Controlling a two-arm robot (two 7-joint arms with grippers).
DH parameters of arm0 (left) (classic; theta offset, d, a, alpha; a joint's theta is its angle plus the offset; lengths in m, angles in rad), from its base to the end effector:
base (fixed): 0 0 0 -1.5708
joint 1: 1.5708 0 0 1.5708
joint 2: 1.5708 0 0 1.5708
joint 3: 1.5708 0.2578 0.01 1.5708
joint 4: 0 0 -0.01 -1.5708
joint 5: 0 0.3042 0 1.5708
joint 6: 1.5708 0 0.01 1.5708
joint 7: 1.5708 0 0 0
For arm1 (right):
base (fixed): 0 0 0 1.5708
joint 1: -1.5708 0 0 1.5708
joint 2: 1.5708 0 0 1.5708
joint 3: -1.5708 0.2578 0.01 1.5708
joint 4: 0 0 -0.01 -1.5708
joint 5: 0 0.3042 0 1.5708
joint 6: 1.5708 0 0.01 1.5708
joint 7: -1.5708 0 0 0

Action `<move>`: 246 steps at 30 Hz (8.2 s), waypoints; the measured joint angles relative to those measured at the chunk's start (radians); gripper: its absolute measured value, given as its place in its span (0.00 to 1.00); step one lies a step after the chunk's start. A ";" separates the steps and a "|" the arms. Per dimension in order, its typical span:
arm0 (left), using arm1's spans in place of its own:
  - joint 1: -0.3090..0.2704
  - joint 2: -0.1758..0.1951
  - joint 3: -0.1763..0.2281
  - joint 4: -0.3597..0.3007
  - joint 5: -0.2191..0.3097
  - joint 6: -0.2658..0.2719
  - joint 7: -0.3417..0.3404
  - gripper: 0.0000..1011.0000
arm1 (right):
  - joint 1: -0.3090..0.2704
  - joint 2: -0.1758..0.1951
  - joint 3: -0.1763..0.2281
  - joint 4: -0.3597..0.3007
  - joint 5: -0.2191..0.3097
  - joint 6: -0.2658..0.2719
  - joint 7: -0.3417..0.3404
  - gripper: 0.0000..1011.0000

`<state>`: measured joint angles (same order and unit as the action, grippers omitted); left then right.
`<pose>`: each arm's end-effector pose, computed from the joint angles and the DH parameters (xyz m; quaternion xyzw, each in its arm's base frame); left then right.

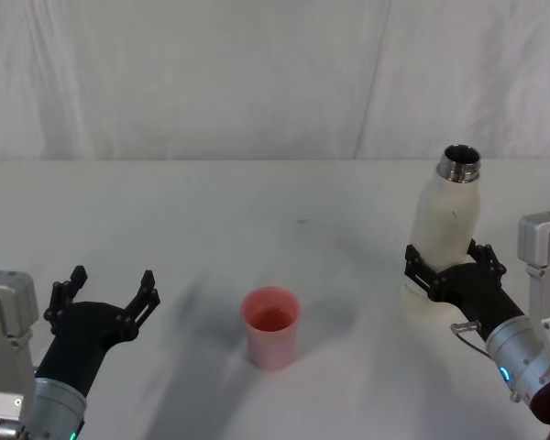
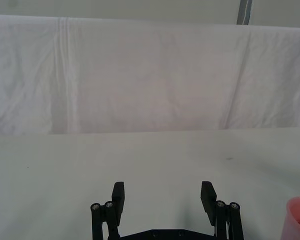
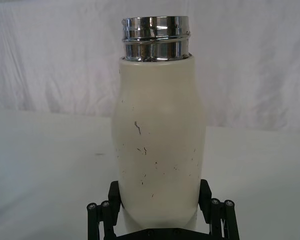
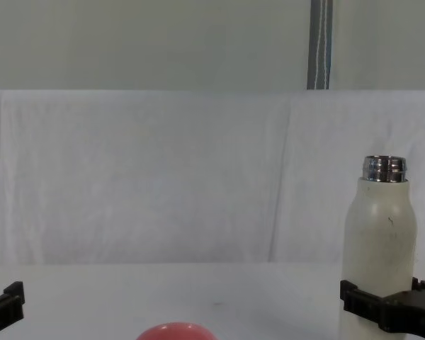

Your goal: Grasp the thermos with one hand and pour water into the cup lid.

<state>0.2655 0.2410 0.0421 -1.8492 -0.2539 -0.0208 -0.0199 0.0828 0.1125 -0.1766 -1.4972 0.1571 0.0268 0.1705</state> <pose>0.2566 0.0304 -0.2551 -0.0174 0.0064 0.6616 0.7496 0.3409 0.0237 -0.2684 -0.0020 0.0248 -0.5782 0.8155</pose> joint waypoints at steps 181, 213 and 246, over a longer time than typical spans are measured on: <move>0.000 0.000 0.000 0.000 0.000 0.000 0.000 0.99 | 0.229 0.273 -0.444 0.154 -1.091 -0.248 -0.409 0.94; 0.000 0.000 0.000 0.000 0.000 0.000 0.000 0.99 | 0.261 0.281 -0.464 0.169 -1.122 -0.239 -0.429 0.94; 0.000 0.000 0.000 0.000 0.000 0.000 0.000 0.99 | 0.287 0.292 -0.475 0.191 -1.136 -0.245 -0.454 0.94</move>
<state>0.2655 0.2409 0.0421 -1.8492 -0.2538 -0.0207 -0.0199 0.3697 0.4042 -0.6521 -1.3062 -0.9787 -0.2181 -0.2832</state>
